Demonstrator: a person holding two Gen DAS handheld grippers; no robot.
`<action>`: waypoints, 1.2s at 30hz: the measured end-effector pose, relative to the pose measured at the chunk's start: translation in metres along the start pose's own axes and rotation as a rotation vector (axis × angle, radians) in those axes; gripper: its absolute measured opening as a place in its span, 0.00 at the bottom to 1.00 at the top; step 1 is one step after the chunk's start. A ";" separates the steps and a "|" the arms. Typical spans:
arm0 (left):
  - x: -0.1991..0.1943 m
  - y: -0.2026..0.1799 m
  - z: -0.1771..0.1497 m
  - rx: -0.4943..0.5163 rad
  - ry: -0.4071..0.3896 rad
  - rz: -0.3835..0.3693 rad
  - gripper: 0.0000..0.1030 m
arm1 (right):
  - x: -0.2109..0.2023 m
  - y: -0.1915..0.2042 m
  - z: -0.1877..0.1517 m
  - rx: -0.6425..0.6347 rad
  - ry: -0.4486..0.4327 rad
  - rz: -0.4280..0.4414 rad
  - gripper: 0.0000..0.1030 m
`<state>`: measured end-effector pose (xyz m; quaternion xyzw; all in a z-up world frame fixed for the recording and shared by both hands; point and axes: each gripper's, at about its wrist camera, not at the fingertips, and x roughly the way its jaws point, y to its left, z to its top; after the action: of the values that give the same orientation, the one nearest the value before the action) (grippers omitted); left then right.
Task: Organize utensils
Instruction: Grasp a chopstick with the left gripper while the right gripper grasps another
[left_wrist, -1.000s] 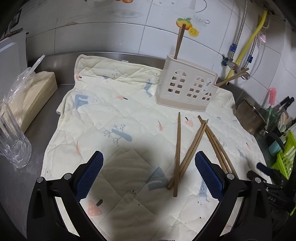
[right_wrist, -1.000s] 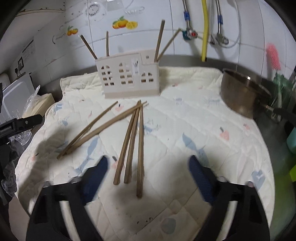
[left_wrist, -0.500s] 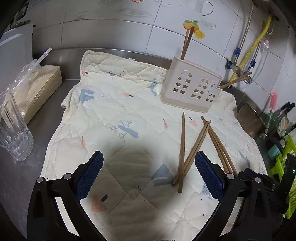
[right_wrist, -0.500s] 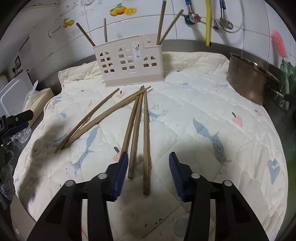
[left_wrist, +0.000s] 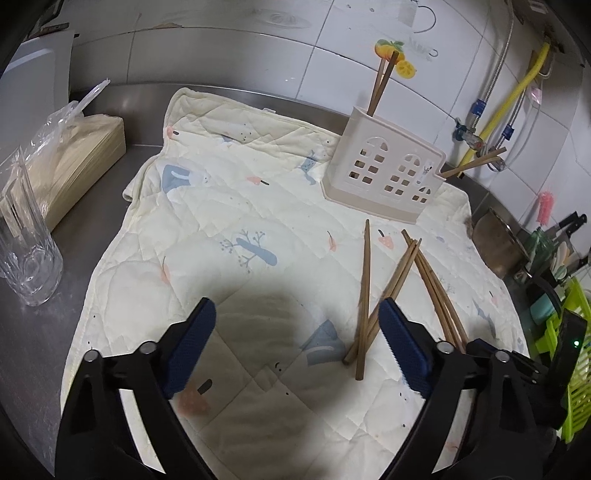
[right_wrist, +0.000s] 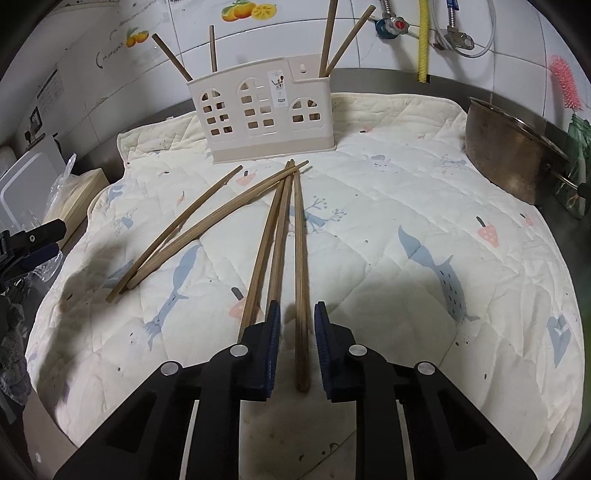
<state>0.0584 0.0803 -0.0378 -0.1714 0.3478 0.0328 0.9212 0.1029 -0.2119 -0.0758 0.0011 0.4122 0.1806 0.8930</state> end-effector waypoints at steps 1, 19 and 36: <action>0.000 0.000 0.000 -0.002 0.001 -0.003 0.80 | 0.001 0.000 0.000 -0.002 0.002 0.001 0.16; 0.032 -0.038 -0.014 0.070 0.119 -0.150 0.40 | 0.011 -0.001 0.000 -0.003 0.020 -0.026 0.07; 0.084 -0.048 -0.012 0.076 0.219 -0.145 0.17 | 0.010 -0.009 -0.002 0.016 0.017 -0.016 0.07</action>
<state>0.1225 0.0260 -0.0869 -0.1637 0.4340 -0.0661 0.8834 0.1102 -0.2172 -0.0855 0.0034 0.4210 0.1702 0.8909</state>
